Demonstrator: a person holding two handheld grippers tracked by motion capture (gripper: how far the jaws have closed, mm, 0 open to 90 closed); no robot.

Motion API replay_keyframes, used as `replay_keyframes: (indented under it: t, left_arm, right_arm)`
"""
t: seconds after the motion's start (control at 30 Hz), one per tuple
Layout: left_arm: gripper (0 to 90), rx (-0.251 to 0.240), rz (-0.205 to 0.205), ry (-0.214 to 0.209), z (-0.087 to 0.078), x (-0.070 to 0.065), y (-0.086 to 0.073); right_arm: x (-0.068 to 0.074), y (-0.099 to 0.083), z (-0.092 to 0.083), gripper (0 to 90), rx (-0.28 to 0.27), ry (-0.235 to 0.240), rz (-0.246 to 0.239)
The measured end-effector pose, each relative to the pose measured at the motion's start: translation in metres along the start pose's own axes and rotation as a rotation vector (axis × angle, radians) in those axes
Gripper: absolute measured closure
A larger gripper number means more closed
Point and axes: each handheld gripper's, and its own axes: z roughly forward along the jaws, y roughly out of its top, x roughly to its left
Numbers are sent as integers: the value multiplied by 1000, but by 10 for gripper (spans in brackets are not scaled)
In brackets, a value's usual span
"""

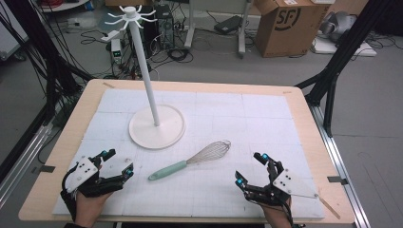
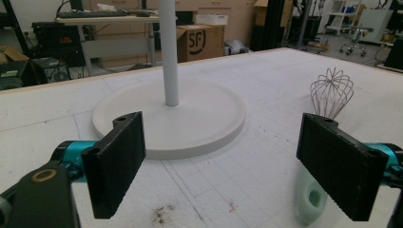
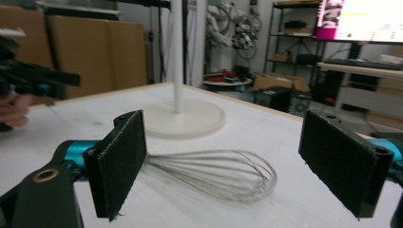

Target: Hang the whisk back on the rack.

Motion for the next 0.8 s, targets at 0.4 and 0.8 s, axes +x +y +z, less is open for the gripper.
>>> replay_keyframes:
  t: [0.4, 0.8]
  left_arm:
    - [171, 0, -5, -7, 1, 1, -1]
    - [171, -14, -16, -13, -1, 3, 0]
  right_arm:
    - [7, 39, 74, 167, 232, 287, -127]
    - [28, 47, 158, 243, 488, 589, -250]
